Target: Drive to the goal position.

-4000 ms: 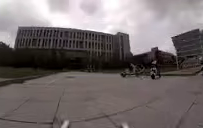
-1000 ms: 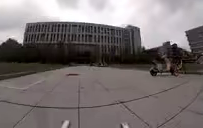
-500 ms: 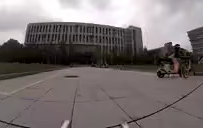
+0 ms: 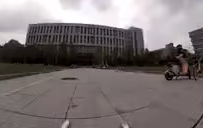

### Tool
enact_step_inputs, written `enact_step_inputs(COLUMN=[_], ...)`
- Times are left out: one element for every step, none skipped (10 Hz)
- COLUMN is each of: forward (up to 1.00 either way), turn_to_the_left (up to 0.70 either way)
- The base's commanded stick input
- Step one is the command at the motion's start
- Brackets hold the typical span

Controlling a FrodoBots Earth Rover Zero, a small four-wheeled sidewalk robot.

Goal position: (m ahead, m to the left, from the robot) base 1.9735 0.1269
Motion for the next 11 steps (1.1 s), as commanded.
enact_step_inputs(forward=[1.0, 1.0, 1.0, 1.0, 1.0, 1.0, 1.0, 1.0, 1.0, 1.0, 1.0], turn_to_the_left=[0.0, 0.0, 0.0, 0.0, 0.0, 0.0, 0.0, 0.0, 0.0, 0.0, 0.0])
